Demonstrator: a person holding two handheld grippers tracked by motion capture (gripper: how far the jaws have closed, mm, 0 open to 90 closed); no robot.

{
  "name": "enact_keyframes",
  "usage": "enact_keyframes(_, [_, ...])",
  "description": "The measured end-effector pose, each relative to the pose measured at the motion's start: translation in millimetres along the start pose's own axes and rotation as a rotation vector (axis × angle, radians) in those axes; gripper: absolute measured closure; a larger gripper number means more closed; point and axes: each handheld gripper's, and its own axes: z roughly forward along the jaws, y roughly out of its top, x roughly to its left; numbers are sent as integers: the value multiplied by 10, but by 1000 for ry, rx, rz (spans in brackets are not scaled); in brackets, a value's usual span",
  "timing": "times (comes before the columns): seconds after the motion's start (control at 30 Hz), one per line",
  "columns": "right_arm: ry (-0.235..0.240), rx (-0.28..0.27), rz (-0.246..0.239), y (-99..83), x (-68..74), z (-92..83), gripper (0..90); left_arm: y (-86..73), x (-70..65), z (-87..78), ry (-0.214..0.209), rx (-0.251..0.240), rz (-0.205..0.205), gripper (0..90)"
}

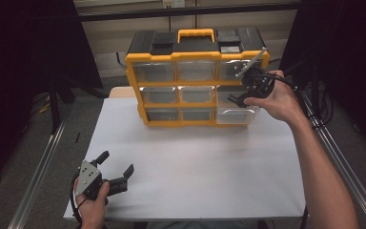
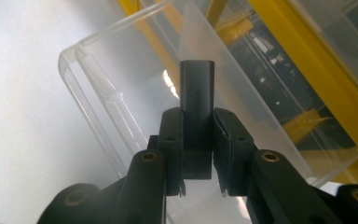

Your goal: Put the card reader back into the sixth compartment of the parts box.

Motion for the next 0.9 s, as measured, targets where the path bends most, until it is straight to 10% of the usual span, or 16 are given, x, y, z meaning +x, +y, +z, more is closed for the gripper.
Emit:
enact_keyframes(0.5, [-13, 7, -12, 7, 18, 41, 724, -1, 0, 3, -3, 0, -2, 23])
enact_keyframes(0.9, [-92, -91, 33, -34, 16, -52, 341, 0, -2, 5, -2, 2, -1, 23])
